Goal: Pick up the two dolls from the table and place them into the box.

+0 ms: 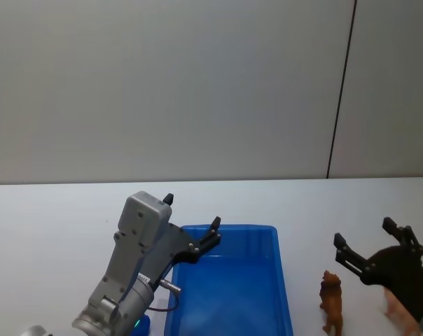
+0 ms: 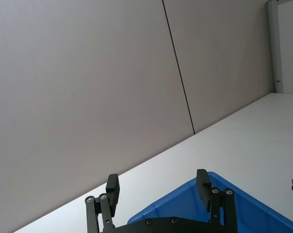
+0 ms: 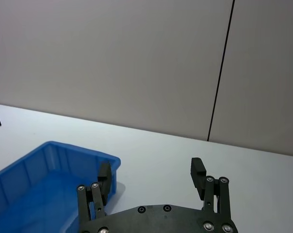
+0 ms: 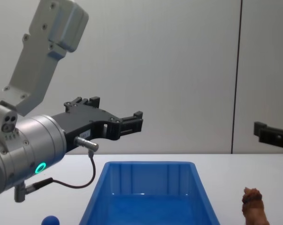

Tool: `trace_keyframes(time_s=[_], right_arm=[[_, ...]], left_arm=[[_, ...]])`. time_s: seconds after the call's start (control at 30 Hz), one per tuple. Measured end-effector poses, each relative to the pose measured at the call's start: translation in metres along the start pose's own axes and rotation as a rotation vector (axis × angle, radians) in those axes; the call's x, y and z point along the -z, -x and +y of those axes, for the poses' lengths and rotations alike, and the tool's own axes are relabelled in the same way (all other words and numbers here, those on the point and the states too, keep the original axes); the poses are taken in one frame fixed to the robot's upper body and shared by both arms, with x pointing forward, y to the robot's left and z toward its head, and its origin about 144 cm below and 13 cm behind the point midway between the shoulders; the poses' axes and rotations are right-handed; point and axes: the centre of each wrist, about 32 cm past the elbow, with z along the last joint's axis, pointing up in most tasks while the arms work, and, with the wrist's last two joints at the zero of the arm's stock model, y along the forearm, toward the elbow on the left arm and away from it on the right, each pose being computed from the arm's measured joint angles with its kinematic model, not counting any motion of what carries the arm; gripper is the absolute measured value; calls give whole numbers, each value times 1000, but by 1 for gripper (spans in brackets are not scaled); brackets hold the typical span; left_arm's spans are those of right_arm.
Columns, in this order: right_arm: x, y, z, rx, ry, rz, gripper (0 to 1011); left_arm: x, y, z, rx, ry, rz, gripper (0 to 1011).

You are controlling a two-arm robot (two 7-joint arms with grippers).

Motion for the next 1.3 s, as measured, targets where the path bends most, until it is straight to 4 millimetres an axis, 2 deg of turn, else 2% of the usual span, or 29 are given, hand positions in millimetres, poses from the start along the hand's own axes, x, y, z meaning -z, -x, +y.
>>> trace_keyframes(time_s=[0.53,1.3], right_arm=[[15,-35,-21,-5,130,-16,1001],[33,-53,-39,34,315,42,1001]], left_arm=[[0,0,0,0,0,0,1002],[0,0,0,0,0,0,1001]])
